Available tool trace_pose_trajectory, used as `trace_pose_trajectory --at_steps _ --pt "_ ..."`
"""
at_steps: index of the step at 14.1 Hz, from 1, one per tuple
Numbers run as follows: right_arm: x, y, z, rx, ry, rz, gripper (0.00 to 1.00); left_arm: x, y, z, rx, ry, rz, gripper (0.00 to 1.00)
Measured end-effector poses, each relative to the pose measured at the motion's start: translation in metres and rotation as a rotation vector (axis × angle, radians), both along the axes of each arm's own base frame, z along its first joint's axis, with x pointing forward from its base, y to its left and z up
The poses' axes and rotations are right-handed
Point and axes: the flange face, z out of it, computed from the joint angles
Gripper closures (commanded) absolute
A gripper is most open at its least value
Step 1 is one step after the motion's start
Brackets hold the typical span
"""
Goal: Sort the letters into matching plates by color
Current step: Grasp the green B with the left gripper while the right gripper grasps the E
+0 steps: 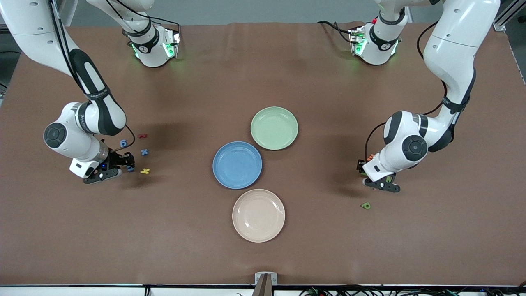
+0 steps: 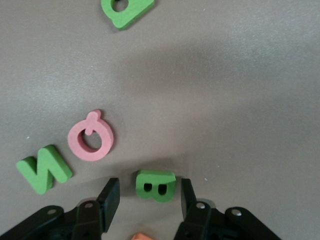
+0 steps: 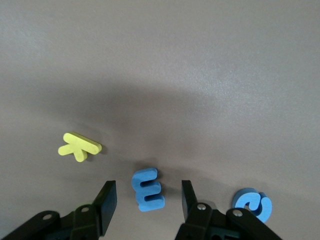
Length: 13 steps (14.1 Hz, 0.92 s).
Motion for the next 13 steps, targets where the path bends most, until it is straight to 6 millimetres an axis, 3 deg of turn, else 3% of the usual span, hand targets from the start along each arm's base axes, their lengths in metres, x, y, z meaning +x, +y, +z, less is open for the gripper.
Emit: trace_pose_trajectory --at_steps 5,9,11,13 --pt "-0.004 -0.001 -0.008 -0.007 0.016 0.022 0.4 0.003 0.004 0.0 -0.001 -0.008 0.006 0.95" --pt "-0.005 0.0 -0.014 -0.006 0.026 0.029 0.44 0.003 0.001 0.006 0.005 0.007 0.017 0.98" --pt "-0.005 0.001 -0.016 -0.005 0.029 0.031 0.53 0.0 -0.011 0.024 0.014 0.031 0.04 0.98" --pt "-0.005 0.001 -0.016 -0.005 0.029 0.032 0.66 -0.006 -0.034 0.048 0.018 0.045 0.076 0.98"
